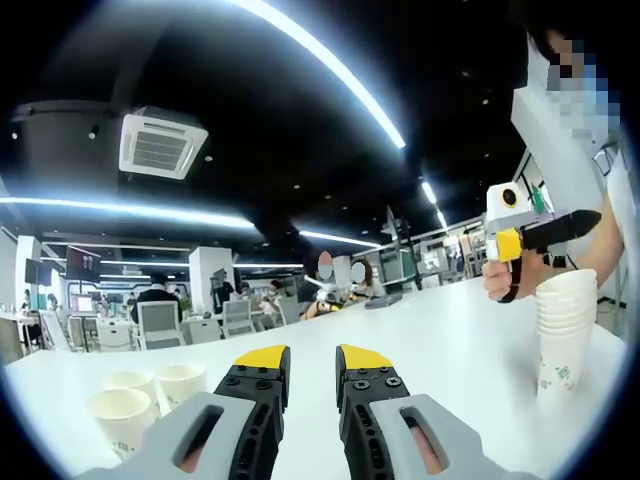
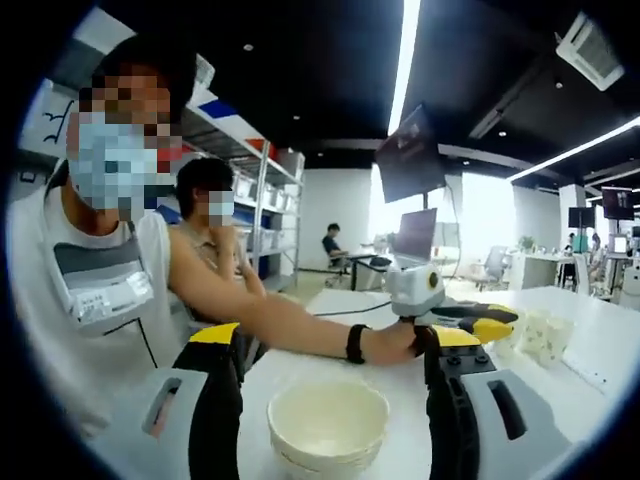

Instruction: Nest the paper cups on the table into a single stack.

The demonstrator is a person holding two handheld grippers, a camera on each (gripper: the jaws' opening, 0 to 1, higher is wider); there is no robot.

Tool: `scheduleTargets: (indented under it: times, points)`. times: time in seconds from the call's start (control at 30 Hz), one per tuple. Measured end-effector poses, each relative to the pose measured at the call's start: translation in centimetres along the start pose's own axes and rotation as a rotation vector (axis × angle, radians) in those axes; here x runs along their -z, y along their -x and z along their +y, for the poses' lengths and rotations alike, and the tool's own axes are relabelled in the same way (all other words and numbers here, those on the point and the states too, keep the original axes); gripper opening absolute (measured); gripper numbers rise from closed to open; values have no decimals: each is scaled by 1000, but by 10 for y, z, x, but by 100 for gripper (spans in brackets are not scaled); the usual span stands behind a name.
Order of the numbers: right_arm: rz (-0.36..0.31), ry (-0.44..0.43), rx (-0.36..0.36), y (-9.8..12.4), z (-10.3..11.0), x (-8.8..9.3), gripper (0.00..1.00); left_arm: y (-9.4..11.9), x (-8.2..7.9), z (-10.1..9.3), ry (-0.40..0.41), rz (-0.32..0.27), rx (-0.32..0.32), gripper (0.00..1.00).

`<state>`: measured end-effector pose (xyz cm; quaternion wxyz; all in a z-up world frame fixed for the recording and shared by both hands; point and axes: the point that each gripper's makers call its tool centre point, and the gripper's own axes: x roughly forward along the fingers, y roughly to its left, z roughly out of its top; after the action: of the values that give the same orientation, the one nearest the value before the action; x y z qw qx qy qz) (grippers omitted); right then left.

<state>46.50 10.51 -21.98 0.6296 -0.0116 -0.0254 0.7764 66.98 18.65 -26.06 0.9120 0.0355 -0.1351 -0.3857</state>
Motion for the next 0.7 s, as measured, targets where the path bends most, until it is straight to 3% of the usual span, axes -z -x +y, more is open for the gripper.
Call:
scheduleTargets:
  times: [0.1,0.23,0.3,0.37,0.47,0.57,0.7]
  points:
    - [17,-22,51,-10,2,-12,83,1,0,2,0,0,-7,20]
    - [-37,-27,58,-30,19,-39,81,0,0,5,-2,-1,-10,20]
    - [-17,42,70,-51,33,-49,78,0,1,5,-2,0,-9,20]
    - [-6,61,81,-69,43,-53,69,0,3,7,-3,6,-16,20]
    - [-37,43,56,-100,57,-64,67,1,3,12,-10,7,-30,20]
    - [-46,65,13,-132,70,-64,70,1,3,14,-14,7,-42,21]
    - [5,28,-44,-169,80,-46,71,1,3,14,-17,5,-44,21]
